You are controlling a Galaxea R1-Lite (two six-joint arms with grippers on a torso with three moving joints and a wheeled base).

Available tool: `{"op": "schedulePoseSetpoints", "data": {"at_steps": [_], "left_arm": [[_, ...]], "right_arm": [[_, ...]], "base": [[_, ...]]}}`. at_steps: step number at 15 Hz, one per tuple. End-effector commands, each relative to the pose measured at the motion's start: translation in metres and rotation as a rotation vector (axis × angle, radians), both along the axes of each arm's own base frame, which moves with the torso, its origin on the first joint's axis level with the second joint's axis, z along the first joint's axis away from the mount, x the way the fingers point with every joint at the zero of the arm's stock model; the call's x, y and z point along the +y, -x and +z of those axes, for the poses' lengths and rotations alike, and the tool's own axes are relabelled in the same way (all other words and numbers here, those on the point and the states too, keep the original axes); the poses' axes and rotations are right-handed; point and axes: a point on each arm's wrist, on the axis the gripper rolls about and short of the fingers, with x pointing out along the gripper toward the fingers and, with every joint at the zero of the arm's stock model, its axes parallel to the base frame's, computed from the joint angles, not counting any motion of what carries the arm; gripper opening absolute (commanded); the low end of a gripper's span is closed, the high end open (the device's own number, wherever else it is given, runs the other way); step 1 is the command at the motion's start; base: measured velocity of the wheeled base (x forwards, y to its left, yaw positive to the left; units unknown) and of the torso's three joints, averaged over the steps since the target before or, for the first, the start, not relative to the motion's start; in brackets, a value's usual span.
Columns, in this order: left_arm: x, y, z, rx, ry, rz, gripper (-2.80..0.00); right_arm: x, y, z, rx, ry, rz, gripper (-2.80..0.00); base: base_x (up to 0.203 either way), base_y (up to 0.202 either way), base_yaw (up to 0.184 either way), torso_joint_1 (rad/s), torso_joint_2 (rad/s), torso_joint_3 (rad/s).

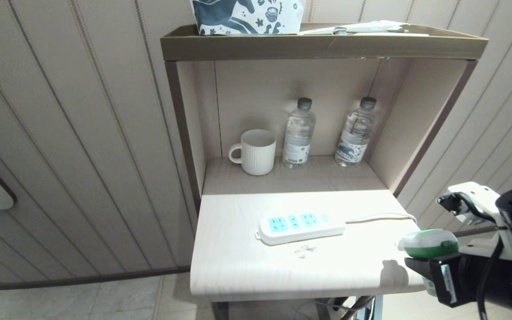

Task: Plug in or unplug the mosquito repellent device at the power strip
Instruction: Place the mosquito repellent liquid on the table

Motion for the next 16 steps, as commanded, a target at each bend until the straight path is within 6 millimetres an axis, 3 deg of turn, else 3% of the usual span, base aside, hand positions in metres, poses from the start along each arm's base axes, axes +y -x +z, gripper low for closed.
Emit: {"op": "schedulePoseSetpoints", "data": {"at_steps": [1, 6, 11, 16], "left_arm": [[0.0, 0.0, 0.0, 0.001, 0.0, 0.0, -2.8], [0.0, 0.0, 0.0, 0.001, 0.0, 0.0, -2.8], [0.0, 0.0, 0.0, 0.001, 0.0, 0.0, -2.8], [0.0, 0.0, 0.0, 0.001, 0.0, 0.0, -2.8]], "right_arm": [[-0.001, 0.002, 0.002, -0.009, -0.006, 0.001, -2.8], [-0.001, 0.001, 0.006, -0.129, -0.081, -0.005, -2.8], [-0.003, -0.02, -0.024, -0.384, -0.117, -0.075, -2.8], [-0.015, -0.014, -0.04, -0.537, -0.117, -0.12, -2.8]], "base": [[0.0, 0.0, 0.0, -0.123, 0.3, 0.169], [0.0, 0.0, 0.0, -0.027, 0.07, 0.047], [0.0, 0.0, 0.0, 0.0, 0.0, 0.0], [0.0, 0.0, 0.0, 0.0, 0.0, 0.0]]}}
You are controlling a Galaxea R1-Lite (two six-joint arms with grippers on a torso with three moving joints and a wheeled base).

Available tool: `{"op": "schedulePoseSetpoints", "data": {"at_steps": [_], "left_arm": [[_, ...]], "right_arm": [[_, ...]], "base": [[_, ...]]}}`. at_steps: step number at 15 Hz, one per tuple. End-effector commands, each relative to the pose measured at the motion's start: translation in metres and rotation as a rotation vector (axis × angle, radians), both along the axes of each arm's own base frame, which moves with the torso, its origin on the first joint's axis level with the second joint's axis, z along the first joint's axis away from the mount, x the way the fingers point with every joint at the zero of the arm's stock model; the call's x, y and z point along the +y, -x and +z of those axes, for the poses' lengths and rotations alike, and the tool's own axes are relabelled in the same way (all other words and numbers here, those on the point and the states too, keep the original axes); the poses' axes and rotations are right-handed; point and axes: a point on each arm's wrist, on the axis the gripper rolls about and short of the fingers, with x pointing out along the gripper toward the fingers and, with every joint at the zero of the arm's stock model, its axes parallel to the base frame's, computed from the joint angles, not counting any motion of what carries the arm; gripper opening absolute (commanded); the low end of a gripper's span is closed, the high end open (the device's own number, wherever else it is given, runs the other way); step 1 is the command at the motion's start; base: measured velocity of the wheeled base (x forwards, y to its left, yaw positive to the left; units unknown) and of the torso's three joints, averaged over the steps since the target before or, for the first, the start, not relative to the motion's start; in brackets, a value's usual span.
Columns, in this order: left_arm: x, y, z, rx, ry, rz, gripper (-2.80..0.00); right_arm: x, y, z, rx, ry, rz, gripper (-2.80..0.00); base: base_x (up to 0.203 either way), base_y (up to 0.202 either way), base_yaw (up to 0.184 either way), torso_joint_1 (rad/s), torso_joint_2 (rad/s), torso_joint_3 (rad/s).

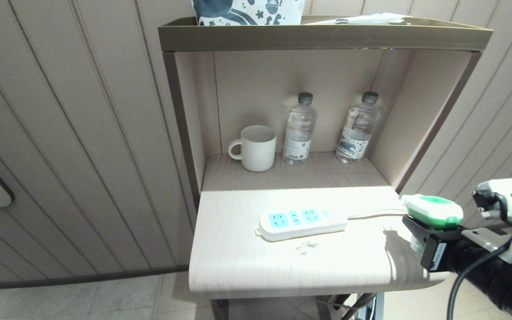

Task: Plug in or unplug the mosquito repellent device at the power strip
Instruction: Place the mosquito repellent liquid on the table

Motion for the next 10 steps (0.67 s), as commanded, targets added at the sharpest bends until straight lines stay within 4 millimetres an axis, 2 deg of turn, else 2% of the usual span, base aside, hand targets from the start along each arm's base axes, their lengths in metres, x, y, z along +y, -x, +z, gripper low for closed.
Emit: {"op": "schedulePoseSetpoints", "data": {"at_steps": [1, 7, 10], "left_arm": [[0.0, 0.0, 0.0, 0.002, 0.0, 0.0, -2.8], [0.0, 0.0, 0.0, 0.002, 0.0, 0.0, -2.8], [0.0, 0.0, 0.0, 0.002, 0.0, 0.0, -2.8]], "right_arm": [[-0.002, 0.003, -0.006, -0.01, -0.004, -0.007, -2.8], [-0.007, 0.002, -0.023, -0.063, -0.013, -0.031, -2.8], [-0.023, -0.006, -0.031, -0.089, 0.005, -0.132, -2.8]], "base": [[0.0, 0.0, 0.0, 0.0, 0.0, 0.0], [0.0, 0.0, 0.0, 0.0, 0.0, 0.0], [0.0, 0.0, 0.0, 0.0, 0.0, 0.0]]}}
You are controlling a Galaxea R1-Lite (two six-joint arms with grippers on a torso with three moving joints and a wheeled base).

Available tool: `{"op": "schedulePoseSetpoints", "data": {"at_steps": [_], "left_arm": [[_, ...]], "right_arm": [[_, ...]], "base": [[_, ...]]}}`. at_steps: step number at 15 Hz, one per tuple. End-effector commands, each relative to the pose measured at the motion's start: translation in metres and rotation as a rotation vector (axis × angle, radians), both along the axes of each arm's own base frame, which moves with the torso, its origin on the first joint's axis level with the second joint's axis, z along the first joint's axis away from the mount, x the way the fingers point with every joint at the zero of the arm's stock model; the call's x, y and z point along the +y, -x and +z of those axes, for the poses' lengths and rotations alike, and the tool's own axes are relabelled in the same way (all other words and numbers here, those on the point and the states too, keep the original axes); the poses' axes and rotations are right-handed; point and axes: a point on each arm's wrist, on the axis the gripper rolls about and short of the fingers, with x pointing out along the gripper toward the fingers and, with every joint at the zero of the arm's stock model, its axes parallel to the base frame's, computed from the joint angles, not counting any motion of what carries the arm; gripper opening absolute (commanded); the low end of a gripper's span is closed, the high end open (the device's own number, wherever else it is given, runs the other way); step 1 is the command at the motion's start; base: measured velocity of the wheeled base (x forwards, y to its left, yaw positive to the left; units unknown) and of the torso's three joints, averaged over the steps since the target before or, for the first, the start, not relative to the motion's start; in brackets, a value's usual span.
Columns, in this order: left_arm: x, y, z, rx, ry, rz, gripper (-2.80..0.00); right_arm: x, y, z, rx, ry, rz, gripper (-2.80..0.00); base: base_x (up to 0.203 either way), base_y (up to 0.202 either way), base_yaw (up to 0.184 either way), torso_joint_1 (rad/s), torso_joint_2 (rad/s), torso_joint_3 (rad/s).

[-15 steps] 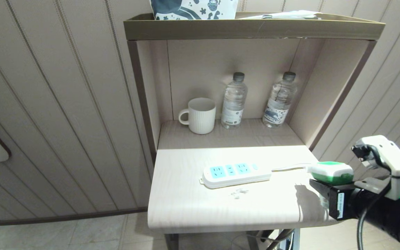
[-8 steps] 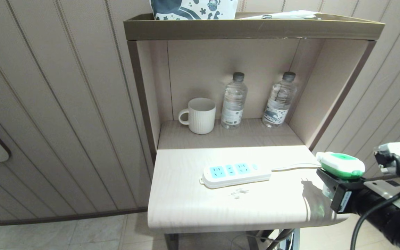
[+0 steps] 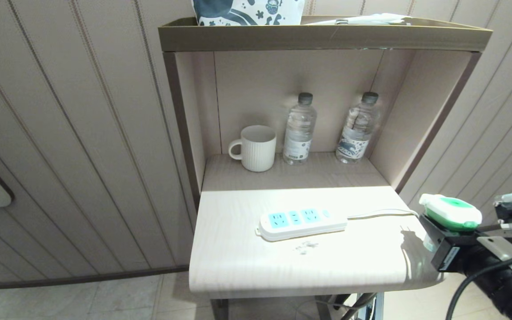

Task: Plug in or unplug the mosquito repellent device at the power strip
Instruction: Place the mosquito repellent liquid on the table

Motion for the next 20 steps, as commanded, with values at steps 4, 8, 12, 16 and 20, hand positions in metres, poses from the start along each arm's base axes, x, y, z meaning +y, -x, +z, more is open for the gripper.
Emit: {"op": "schedulePoseSetpoints", "data": {"at_steps": [4, 8, 12, 16, 20], "left_arm": [[0.0, 0.0, 0.0, 0.001, 0.0, 0.0, -2.8], [0.0, 0.0, 0.0, 0.003, 0.0, 0.0, -2.8], [0.0, 0.0, 0.0, 0.003, 0.0, 0.0, -2.8], [0.0, 0.0, 0.0, 0.001, 0.0, 0.0, -2.8], [0.0, 0.0, 0.0, 0.001, 0.0, 0.0, -2.8]], "right_arm": [[-0.006, -0.018, -0.022, 0.024, 0.029, -0.06, -2.8], [-0.005, -0.03, -0.032, 0.038, 0.051, -0.072, -2.8], [0.003, -0.042, -0.031, 0.026, 0.06, -0.053, -2.8], [0.012, -0.043, -0.019, -0.034, 0.076, -0.011, -2.8], [0.041, -0.028, 0.01, -0.092, 0.073, 0.142, -2.8]], "base": [[0.0, 0.0, 0.0, 0.0, 0.0, 0.0], [0.0, 0.0, 0.0, 0.0, 0.0, 0.0], [0.0, 0.0, 0.0, 0.0, 0.0, 0.0], [0.0, 0.0, 0.0, 0.0, 0.0, 0.0], [0.0, 0.0, 0.0, 0.0, 0.0, 0.0]]}}
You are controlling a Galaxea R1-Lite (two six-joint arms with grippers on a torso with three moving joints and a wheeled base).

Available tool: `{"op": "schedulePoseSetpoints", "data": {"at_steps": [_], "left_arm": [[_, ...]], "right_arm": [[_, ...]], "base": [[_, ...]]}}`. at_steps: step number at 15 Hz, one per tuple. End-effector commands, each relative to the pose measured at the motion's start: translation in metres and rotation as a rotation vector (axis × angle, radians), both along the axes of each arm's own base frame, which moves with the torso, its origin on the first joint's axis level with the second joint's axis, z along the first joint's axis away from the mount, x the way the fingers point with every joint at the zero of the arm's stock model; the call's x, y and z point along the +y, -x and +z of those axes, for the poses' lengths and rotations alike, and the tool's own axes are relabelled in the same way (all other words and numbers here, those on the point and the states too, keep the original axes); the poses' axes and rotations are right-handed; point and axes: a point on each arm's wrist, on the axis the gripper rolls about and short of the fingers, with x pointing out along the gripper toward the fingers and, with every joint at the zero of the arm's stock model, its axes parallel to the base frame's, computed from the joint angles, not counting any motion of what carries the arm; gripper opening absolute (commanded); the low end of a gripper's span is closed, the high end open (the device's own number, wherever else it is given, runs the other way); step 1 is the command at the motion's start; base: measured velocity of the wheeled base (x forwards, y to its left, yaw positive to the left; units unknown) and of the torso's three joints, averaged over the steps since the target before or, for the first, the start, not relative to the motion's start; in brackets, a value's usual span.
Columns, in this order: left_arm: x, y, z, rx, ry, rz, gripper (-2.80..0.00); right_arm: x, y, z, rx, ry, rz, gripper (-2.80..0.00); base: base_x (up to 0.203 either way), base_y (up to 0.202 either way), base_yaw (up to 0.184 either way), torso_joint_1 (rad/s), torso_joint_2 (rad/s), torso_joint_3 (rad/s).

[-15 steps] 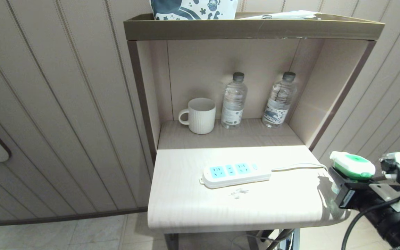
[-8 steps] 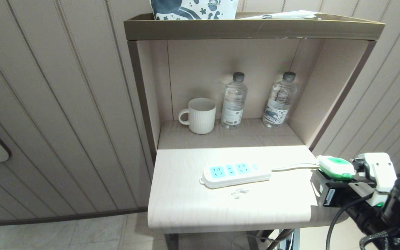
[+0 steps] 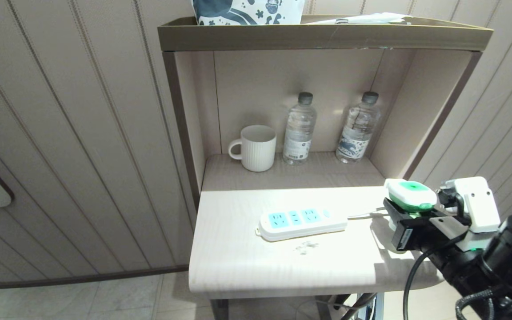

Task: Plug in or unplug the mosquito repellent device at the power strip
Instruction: Place the mosquito repellent liquid on the table

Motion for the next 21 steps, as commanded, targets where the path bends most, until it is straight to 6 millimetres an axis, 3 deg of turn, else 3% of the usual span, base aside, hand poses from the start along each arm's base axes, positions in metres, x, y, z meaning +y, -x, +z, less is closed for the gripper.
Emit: {"op": "schedulePoseSetpoints", "data": {"at_steps": [1, 5, 9, 13, 16, 18, 21], "left_arm": [[0.0, 0.0, 0.0, 0.001, 0.0, 0.0, -2.8], [0.0, 0.0, 0.0, 0.001, 0.0, 0.0, -2.8], [0.0, 0.0, 0.0, 0.001, 0.0, 0.0, -2.8], [0.0, 0.0, 0.0, 0.001, 0.0, 0.0, -2.8], [0.0, 0.0, 0.0, 0.001, 0.0, 0.0, -2.8], [0.0, 0.0, 0.0, 0.001, 0.0, 0.0, -2.8], [0.0, 0.0, 0.0, 0.001, 0.0, 0.0, -2.8]], "right_arm": [[0.015, 0.012, 0.022, 0.001, -0.004, 0.088, -2.8], [0.026, 0.009, 0.055, -0.038, -0.026, 0.118, -2.8], [0.042, 0.007, 0.057, -0.079, -0.054, 0.113, -2.8], [0.086, -0.013, 0.037, -0.127, -0.079, 0.094, -2.8], [0.114, -0.013, 0.02, -0.121, -0.078, 0.108, -2.8], [0.126, -0.02, 0.009, -0.115, -0.065, 0.109, -2.8], [0.134, -0.026, 0.008, -0.126, -0.056, 0.105, -2.8]], "base": [[0.0, 0.0, 0.0, 0.0, 0.0, 0.0], [0.0, 0.0, 0.0, 0.0, 0.0, 0.0], [0.0, 0.0, 0.0, 0.0, 0.0, 0.0], [0.0, 0.0, 0.0, 0.0, 0.0, 0.0], [0.0, 0.0, 0.0, 0.0, 0.0, 0.0], [0.0, 0.0, 0.0, 0.0, 0.0, 0.0], [0.0, 0.0, 0.0, 0.0, 0.0, 0.0]]}}
